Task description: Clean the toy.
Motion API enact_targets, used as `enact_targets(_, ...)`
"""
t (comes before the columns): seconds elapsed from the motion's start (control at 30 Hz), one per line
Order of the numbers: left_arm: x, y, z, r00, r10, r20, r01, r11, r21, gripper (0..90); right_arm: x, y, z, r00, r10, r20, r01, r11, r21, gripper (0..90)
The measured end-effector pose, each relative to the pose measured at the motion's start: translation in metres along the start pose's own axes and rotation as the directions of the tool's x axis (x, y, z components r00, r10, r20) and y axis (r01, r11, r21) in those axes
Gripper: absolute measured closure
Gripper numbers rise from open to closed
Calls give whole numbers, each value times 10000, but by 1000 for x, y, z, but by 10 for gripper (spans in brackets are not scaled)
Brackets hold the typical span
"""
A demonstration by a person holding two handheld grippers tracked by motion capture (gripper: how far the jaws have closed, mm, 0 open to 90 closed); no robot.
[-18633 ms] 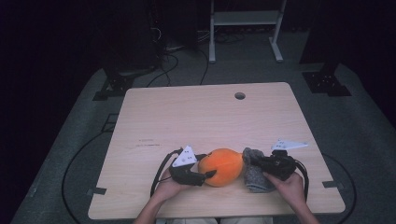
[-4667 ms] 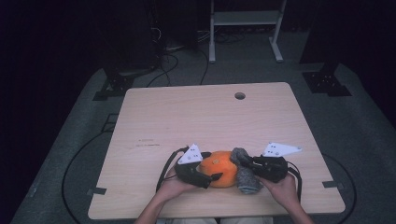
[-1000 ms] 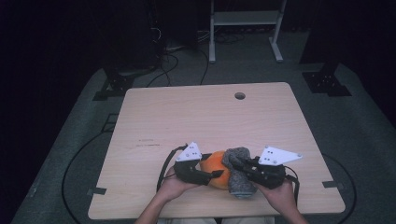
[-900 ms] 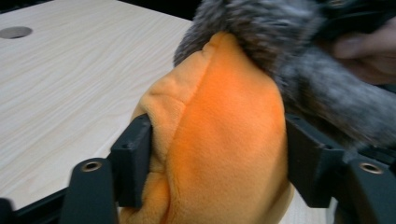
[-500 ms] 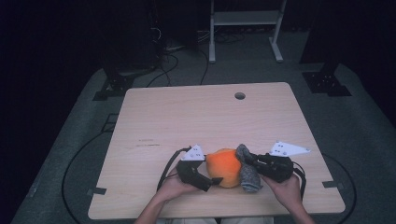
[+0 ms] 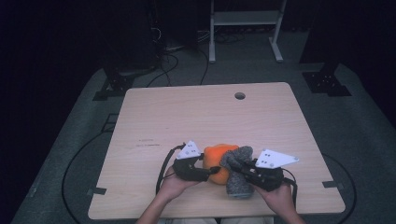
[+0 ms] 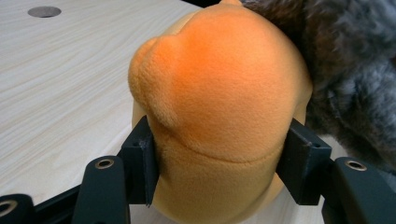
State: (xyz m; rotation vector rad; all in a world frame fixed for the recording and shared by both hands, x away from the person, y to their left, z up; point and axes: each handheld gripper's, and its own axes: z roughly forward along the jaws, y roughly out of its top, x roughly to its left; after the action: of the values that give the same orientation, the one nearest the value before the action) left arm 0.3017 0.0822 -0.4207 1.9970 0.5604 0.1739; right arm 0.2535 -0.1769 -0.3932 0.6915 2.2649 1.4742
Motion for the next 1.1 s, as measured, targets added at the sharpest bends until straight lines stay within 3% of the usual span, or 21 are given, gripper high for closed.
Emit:
enact_targets(0.03, 0, 0, -1, 10000, 1, 13, -1, 10000, 7, 390, -1, 0, 0, 9998, -114, 161, 114, 9999, -8, 814)
enact_targets(0.07, 0, 0, -2, 10000, 40, 20, -40, 10000, 14, 390, -5, -1, 0, 9999, 28, 166, -27, 10000, -35, 814)
enact_targets(0.13, 1, -1, -2, 9999, 105, 77, -104, 9999, -46, 390, -20, -5, -4, 9968, 438, 666, -437, 9990, -29, 813)
enact_targets(0.2, 0, -2, -1, 9999, 123, 80, -122, 9999, -28, 380, -30, -12, -6, 9923, 1111, 541, -1111, 9938, -33, 813)
enact_targets(0.23, -1, -2, 1, 9999, 112, 1, -112, 9999, -61, 380, -30, -13, -6, 9919, 1162, 514, -1161, 9932, -49, 813)
enact_targets(0.3, -4, -1, 3, 9996, 194, -193, -194, 9998, -37, 382, -22, -12, -4, 9947, 951, 391, -951, 9955, -26, 814)
enact_targets(0.4, -8, 0, 4, 9984, 484, -281, -483, 9988, 54, 384, -4, -2, -1, 9999, 66, -142, -67, 10000, -5, 814)
enact_targets(0.47, -9, -1, 3, 9983, 498, -293, -497, 9988, 48, 387, 0, 2, 0, 9995, -307, -50, 307, 9995, 94, 814)
enact_targets(0.6, -11, -2, 3, 9970, 770, -38, -770, 9970, 68, 376, -25, -5, -7, 9976, 375, 582, -381, 9992, 84, 813)
enact_targets(0.67, -9, -2, 5, 9970, 650, 420, -653, 9979, 47, 295, -31, -10, -9, 9962, 651, 574, -662, 9977, 174, 812)
enact_targets(0.73, -5, -2, 4, 9953, 362, 893, -346, 9992, -187, 198, -33, -14, -9, 9967, 548, 594, -566, 9980, 288, 812)
enact_targets(0.8, -4, -2, 6, 9980, 464, 423, -458, 9988, -156, 147, -35, -16, -9, 9964, 691, 500, -702, 9973, 219, 812)
enact_targets(0.83, -4, -2, 8, 9978, 604, 261, -603, 9982, -53, 156, -35, -16, -9, 9960, 778, 444, -788, 9967, 211, 812)
enact_targets(0.9, -5, -4, 9, 9967, 816, -52, -817, 9964, -231, 279, -31, -13, -6, 9971, 636, 428, -646, 9977, 227, 813)
enact_targets(0.97, -5, -2, 7, 9970, 726, -283, -734, 9969, -299, 368, -23, -10, -5, 9983, 462, 351, -469, 9987, 196, 814)
enact_targets(1.03, -6, -1, 5, 9983, 428, -385, -448, 9975, -546, 399, -14, -6, -5, 9995, 307, -42, -307, 9995, 58, 813)
enact_targets(1.07, -7, 0, 5, 9985, 373, -393, -396, 9976, -574, 409, -8, -3, -4, 9980, 257, -574, -265, 9996, -118, 813)
enact_targets(1.1, -9, 2, 4, 9977, 529, -430, -550, 9973, -488, 413, -4, 0, -2, 9980, 68, -633, -75, 9999, -108, 813)
